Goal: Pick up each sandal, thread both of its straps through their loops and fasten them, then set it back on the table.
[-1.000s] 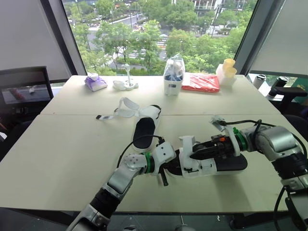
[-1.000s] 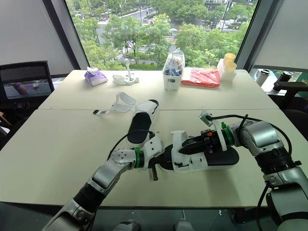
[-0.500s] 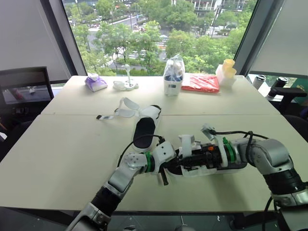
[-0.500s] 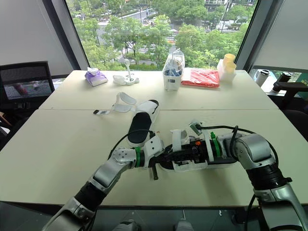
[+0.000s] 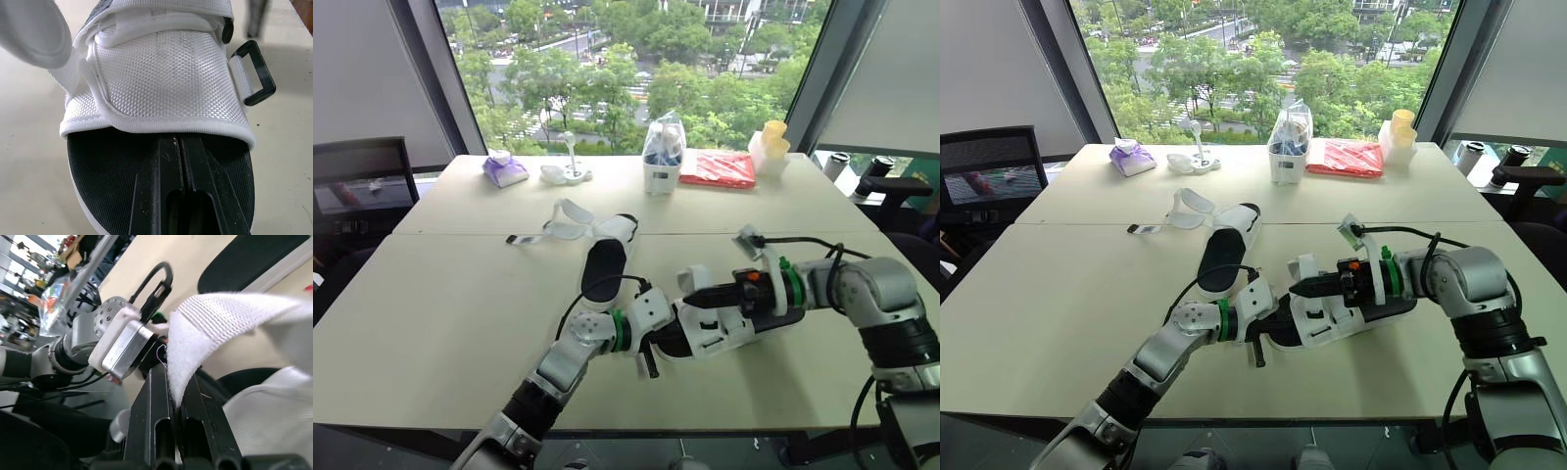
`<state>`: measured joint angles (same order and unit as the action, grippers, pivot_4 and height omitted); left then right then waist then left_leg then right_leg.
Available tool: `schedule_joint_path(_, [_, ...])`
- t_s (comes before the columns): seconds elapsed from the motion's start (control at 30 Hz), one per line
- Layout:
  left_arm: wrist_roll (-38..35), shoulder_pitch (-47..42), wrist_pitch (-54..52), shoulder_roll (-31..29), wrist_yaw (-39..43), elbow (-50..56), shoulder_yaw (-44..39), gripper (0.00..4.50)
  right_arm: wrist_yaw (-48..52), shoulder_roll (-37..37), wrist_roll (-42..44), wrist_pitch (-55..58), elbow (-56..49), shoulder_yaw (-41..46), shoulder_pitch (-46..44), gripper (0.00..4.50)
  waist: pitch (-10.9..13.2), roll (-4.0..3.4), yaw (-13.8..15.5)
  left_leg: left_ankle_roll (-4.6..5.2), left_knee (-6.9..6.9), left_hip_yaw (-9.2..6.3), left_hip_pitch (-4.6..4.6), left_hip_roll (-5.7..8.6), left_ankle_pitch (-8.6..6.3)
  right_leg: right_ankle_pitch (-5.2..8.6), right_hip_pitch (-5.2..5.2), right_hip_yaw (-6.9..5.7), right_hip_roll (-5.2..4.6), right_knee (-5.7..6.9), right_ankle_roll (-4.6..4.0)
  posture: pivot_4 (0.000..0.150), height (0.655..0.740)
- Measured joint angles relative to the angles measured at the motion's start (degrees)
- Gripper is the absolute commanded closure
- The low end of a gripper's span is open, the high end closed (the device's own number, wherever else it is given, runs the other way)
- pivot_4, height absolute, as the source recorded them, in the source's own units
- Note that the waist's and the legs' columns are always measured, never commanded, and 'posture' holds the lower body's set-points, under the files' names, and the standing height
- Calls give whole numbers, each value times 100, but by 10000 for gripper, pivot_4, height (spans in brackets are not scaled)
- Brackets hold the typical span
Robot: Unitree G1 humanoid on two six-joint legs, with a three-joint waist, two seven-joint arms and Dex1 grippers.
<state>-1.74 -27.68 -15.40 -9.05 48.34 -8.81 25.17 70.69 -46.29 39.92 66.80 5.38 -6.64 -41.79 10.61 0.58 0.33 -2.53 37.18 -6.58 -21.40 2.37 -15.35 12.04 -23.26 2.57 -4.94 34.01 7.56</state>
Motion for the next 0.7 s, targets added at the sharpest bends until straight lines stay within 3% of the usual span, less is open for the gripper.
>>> schedule_joint_path(0.27, [2,-1,14,-17,-12,5,5,45000,880,-170,-536,-552,275,-839,-302,44542,1,0,-7,0,0,0,-1,0,0,2,-1,0,0,0,4,1500,7400])
schedule_joint_path(0.7, [2,100,5,-38,-113,109,4,45000,1113,-72,-954,-940,354,-1036,-144,44542,1,0,-33,-1,0,0,2,0,0,2,0,0,0,2,4,1500,7400])
